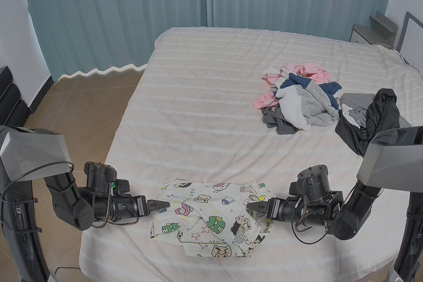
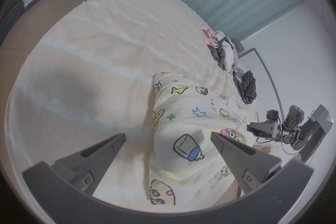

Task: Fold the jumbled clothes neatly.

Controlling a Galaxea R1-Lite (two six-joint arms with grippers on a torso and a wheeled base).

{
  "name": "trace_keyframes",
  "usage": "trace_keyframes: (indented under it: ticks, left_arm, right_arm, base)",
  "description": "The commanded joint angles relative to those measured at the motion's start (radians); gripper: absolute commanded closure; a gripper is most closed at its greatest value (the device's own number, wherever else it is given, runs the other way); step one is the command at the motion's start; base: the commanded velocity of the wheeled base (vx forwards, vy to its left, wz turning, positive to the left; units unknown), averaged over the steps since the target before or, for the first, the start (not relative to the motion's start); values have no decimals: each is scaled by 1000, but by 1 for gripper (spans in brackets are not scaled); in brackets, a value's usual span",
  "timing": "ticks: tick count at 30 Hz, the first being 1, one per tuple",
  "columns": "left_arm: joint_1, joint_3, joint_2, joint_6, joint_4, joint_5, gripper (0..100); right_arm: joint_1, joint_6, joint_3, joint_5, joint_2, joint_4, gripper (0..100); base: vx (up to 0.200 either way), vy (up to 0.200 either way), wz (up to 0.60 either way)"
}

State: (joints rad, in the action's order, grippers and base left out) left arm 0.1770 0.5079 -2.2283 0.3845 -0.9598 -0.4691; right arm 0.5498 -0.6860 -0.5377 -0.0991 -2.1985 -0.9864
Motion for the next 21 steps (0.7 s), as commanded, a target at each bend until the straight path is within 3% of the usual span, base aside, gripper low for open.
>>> trace_keyframes:
  ticks: [1, 7, 21]
  left_arm:
    - [10, 29, -40, 44, -2, -22, 0]
    - [9, 27, -37, 99, -42, -95, 0]
    - [64, 57, -76, 91, -71, -54, 0]
  right_arm:
    - [6, -12, -22, -1, -92, -69, 0]
    - [6, -21, -22, -2, -119, -121, 0]
    - [21, 6, -84, -7, -135, -66, 0]
  base:
    - [0, 0, 0]
    - [0, 0, 0]
    - [0, 0, 0]
